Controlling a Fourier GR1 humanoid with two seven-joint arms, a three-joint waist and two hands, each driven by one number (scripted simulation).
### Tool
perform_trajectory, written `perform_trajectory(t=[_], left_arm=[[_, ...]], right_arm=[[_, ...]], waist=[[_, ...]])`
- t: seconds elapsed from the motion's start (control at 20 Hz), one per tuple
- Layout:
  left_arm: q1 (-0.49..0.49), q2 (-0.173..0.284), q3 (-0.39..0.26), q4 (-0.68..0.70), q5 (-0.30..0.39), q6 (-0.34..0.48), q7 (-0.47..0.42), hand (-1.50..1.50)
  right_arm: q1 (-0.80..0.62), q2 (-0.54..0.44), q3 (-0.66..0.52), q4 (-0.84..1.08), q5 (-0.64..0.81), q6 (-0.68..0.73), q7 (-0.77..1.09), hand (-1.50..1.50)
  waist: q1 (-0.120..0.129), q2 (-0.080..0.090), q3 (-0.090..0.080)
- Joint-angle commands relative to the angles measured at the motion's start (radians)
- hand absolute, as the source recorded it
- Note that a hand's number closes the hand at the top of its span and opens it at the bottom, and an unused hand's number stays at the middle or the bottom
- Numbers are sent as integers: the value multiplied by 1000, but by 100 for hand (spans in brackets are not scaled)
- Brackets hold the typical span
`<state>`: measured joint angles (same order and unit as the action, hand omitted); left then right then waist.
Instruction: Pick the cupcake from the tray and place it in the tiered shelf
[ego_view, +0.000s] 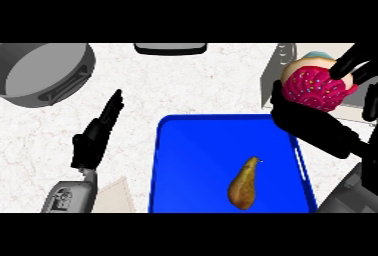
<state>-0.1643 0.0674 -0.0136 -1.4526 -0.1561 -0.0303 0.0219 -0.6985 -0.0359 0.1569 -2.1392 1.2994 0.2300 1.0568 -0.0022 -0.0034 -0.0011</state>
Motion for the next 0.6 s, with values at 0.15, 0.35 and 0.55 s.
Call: perform_trajectory(t=[0.15, 0.35, 0.55], left_arm=[[-8, 1, 7, 19, 9, -11, 12, 0], [42, 5, -15, -21, -18, -4, -9, 0], [10, 17, 9, -35, 10, -24, 17, 0]], right_arm=[[-97, -97, -240, 64, -79, 109, -30, 150], [-185, -138, -283, 190, -49, 60, -63, 150], [-214, -187, -316, 216, -70, 76, -91, 150]], waist=[[-2, 3, 1], [7, 3, 1], [5, 2, 1]])
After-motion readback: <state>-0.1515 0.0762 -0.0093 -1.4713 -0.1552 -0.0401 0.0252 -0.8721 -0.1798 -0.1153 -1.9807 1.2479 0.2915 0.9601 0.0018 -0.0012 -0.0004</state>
